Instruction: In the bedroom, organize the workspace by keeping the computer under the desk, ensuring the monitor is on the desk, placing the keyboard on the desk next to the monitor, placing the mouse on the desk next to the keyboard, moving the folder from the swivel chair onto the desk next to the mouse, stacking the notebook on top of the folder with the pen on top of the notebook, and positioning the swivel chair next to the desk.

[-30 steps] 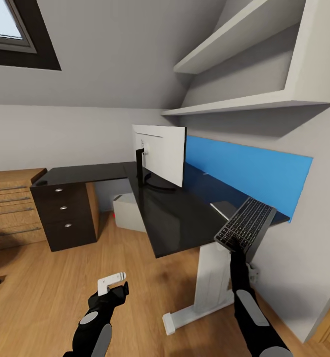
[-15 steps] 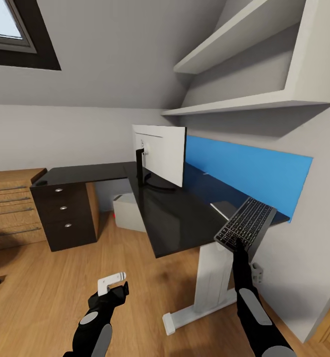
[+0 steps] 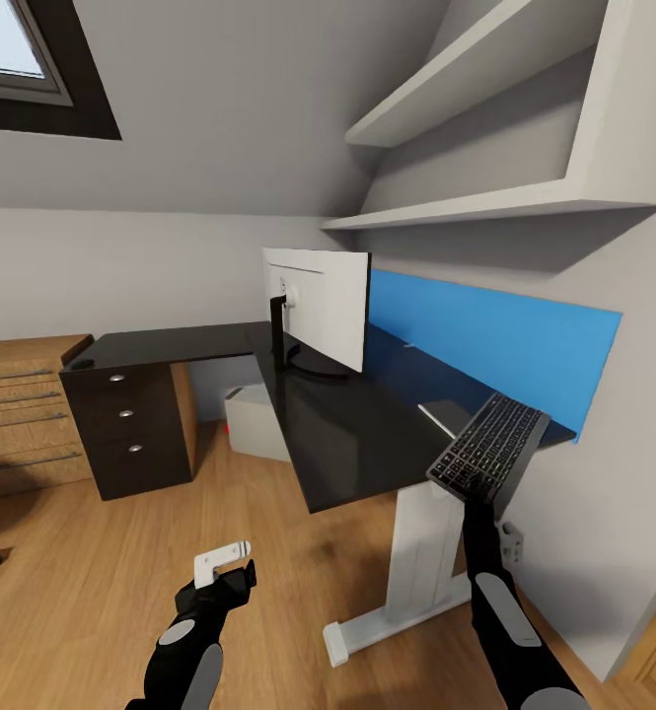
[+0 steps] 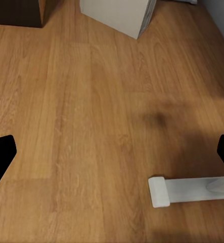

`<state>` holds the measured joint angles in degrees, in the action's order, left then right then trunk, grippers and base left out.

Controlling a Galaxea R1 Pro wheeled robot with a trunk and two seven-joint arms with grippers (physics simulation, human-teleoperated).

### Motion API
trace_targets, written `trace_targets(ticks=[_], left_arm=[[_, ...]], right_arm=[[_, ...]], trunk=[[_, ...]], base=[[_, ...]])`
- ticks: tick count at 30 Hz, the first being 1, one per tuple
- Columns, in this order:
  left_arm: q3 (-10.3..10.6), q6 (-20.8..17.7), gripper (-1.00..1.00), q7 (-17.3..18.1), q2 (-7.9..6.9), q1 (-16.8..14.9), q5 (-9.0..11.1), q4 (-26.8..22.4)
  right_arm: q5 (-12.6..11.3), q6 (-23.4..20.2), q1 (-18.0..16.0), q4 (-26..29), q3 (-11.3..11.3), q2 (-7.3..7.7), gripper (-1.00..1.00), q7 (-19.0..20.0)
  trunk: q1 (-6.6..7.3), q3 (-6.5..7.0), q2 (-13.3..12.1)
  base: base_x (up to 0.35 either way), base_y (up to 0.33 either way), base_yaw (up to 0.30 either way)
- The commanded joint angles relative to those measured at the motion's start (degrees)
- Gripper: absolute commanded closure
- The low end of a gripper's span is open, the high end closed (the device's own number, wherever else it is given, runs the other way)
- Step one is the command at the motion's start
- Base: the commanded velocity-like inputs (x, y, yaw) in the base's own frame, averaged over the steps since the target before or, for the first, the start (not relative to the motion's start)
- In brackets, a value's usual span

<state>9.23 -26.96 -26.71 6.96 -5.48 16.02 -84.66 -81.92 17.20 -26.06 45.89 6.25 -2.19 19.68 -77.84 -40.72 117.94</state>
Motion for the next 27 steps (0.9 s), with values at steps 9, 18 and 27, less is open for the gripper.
trace_targets(ticks=[9, 18, 27], left_arm=[[0.09, -0.11, -1.00, -0.54, -0.02, -0.03, 0.68, -0.07], [0.09, -0.11, -1.00, -0.54, -0.02, -0.01, 0.68, -0.07], [0.09, -0.11, -1.00, -0.57, -0.02, 0.01, 0.68, -0.07]], right_arm=[[-0.61, -0.04, -0.04, -0.01, 0.02, -0.08, 1.00, 0.51], [-0.61, -0.04, -0.04, 2.81, -0.29, -0.03, 1.00, 0.54], [-0.65, -0.44, 0.03, 5.58, -0.54, -0.14, 1.00, 0.54]], trunk=[[0.23, 0.12, -0.37], [2.21, 1.73, -3.98], [4.18, 3.35, -7.59]], base=[[0.000, 0.000, 0.000], [0.000, 0.000, 0.000], [0.000, 0.000, 0.000]])
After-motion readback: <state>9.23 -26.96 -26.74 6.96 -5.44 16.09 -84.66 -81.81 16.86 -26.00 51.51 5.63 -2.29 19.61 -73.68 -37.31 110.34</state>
